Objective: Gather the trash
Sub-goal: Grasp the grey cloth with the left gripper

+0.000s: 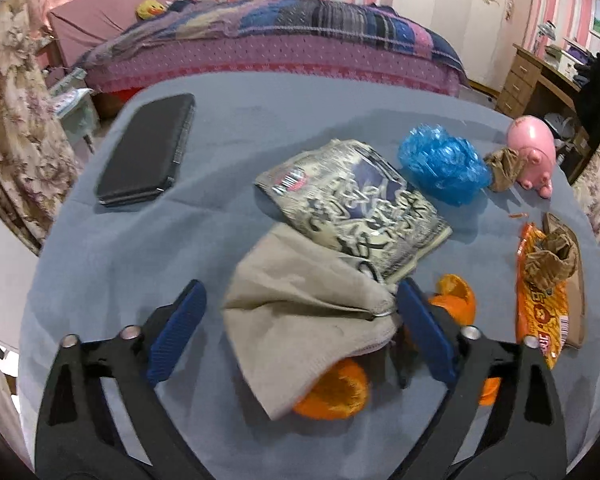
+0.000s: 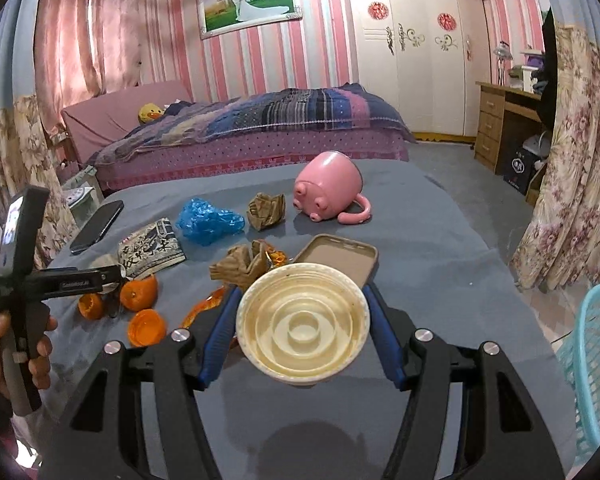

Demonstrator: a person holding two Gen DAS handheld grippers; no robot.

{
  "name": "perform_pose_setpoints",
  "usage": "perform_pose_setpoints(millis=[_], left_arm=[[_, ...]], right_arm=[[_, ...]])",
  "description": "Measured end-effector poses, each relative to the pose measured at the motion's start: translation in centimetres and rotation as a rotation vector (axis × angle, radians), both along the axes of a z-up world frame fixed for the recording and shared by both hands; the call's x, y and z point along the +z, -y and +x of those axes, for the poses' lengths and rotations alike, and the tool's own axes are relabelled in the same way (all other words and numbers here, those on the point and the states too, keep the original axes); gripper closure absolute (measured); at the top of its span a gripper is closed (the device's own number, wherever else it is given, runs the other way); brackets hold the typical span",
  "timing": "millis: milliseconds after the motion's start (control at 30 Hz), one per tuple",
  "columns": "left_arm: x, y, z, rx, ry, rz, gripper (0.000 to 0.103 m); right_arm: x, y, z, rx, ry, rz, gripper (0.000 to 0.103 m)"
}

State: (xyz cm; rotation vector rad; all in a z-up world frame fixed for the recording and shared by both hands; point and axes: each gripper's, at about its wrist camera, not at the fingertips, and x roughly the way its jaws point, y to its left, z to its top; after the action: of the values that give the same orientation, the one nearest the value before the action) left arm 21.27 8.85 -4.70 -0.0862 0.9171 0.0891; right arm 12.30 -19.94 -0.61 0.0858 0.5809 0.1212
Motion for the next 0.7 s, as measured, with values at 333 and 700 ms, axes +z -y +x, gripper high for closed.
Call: perform_pose_setpoints(millis=[333, 700], left_arm=[[1.5, 1.3, -1.1, -0.042, 0.053, 0.064, 0.071], [6.4, 1.8, -4.4, -0.015, 0.208, 0.109, 0.093]], right_arm=[[-0.2, 1.2, 0.0, -0.019, 0.015, 0.009, 0.042], [0.5, 3.0, -1.0, -0.052, 0.044, 0.059, 0.042]])
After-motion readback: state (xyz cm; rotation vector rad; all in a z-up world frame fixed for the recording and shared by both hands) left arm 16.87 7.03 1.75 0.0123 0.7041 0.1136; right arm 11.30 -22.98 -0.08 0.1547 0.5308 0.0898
